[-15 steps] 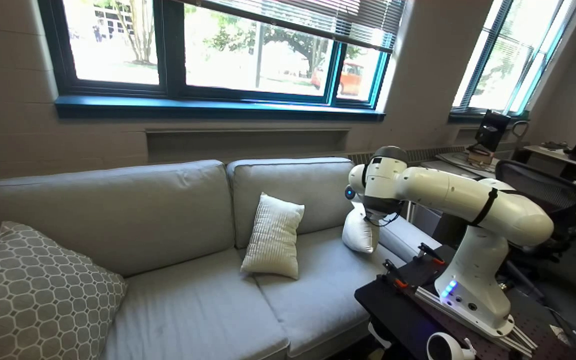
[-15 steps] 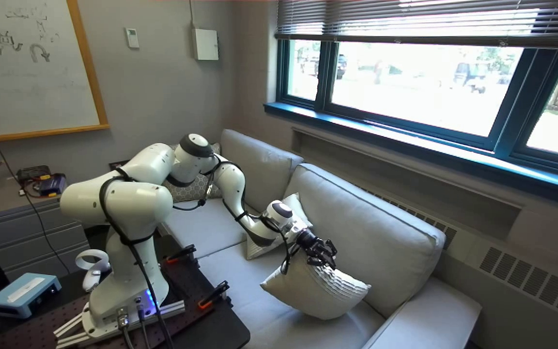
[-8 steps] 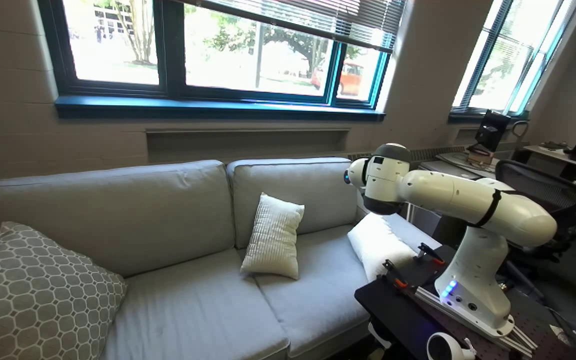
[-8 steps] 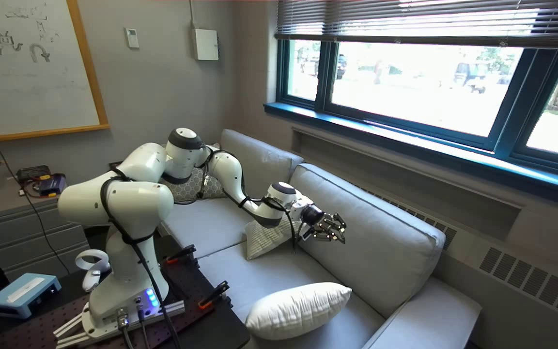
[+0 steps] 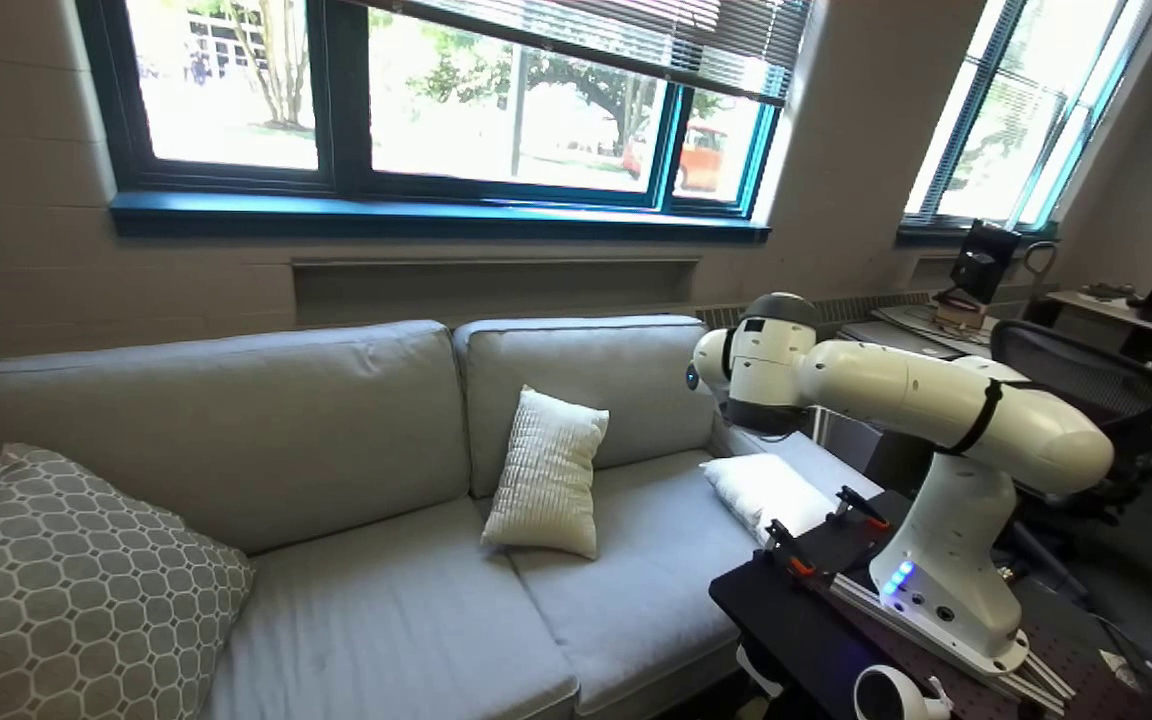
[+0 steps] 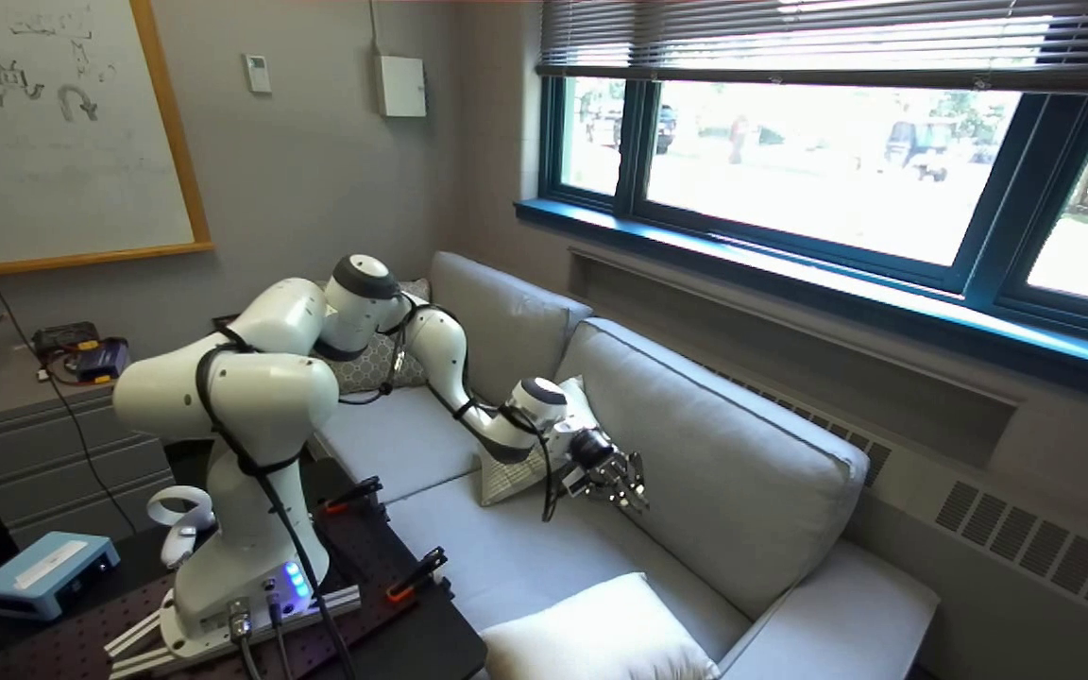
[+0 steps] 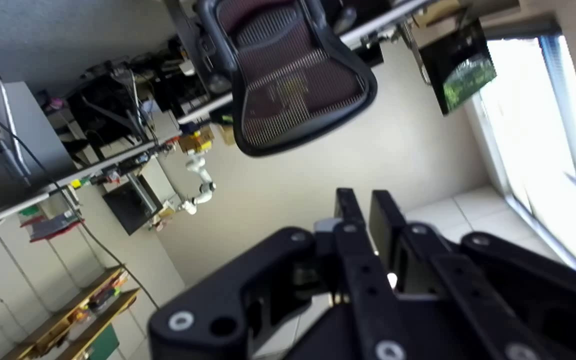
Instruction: Move the cushions to the right shoulder of the couch
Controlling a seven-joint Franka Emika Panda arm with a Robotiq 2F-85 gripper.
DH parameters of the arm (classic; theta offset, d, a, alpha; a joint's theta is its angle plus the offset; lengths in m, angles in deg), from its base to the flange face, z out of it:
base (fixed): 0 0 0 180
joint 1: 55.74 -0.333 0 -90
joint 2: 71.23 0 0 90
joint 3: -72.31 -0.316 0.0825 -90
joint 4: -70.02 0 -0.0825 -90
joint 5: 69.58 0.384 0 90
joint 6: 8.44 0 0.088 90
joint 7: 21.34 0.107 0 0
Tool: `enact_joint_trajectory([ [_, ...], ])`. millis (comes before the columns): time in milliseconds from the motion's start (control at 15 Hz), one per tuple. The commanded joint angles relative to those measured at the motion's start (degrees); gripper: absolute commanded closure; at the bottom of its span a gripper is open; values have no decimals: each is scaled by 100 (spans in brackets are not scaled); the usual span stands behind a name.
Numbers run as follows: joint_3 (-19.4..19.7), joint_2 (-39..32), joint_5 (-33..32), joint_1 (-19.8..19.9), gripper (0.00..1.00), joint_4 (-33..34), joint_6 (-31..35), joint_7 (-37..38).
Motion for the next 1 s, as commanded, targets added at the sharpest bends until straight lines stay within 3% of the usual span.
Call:
enact_joint_trajectory([
  [0, -918, 7, 459, 340, 56, 127, 817, 2],
  [467, -2741, 18, 559, 1187, 1, 1285, 1564, -486],
  [733, -3567, 157, 498, 1715, 0, 1692, 713, -1244],
  [933, -4098, 475, 467, 2202, 0, 1735, 637, -1863],
])
